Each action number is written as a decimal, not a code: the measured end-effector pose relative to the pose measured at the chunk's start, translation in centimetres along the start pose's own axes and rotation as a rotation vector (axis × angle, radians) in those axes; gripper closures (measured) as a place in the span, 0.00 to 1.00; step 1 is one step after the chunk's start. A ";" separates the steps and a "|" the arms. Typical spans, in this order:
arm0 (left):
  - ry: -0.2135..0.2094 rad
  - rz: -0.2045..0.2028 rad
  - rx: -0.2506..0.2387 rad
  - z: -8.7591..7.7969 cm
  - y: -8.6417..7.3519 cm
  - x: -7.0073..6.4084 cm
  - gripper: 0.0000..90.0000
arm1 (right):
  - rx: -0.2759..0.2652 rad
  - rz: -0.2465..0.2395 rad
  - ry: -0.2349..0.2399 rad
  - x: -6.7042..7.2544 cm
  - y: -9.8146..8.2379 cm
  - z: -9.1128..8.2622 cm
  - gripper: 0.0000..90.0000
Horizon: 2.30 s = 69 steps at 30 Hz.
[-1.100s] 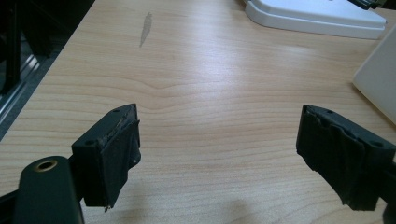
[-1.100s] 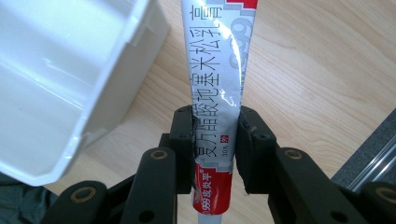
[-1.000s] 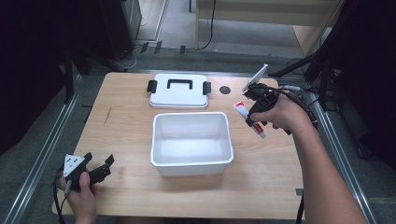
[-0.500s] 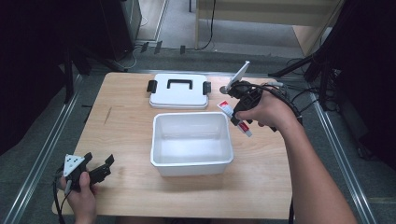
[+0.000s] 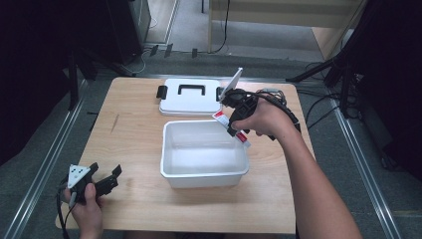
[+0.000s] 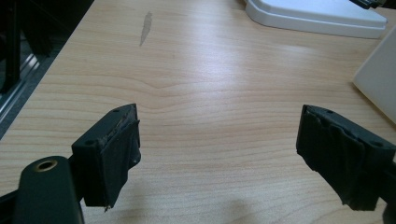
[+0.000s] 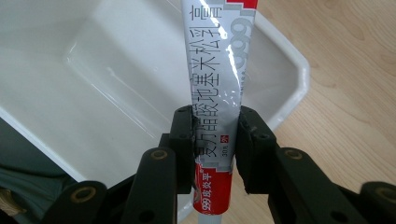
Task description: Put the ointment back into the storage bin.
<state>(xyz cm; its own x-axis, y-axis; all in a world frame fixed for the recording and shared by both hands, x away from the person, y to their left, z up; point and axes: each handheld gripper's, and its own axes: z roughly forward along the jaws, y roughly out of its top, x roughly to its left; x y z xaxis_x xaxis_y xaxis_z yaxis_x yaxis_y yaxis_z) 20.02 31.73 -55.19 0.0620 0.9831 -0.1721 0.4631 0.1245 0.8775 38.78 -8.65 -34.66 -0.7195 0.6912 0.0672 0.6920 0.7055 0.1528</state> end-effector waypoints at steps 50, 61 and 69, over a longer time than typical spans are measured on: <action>-0.002 0.001 -0.001 0.0 0.0 0.0 0.16 | 0.073 -0.093 0.005 1.3 0.0 10.5 0.79; -0.003 0.000 0.000 0.0 0.0 0.0 0.16 | 0.106 -0.122 -0.064 2.0 0.3 12.2 0.79; -0.004 0.000 -0.001 0.0 0.0 0.0 0.16 | 0.111 -0.133 -0.069 2.1 0.2 12.3 0.79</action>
<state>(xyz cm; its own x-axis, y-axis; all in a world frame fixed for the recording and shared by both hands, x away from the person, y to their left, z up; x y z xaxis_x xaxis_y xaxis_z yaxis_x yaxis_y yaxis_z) 20.01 31.77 -55.19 0.0657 0.9825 -0.1744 0.4621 0.1249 0.8780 38.14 -5.11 -46.57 -0.8023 0.5968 -0.0152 0.5957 0.8019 0.0454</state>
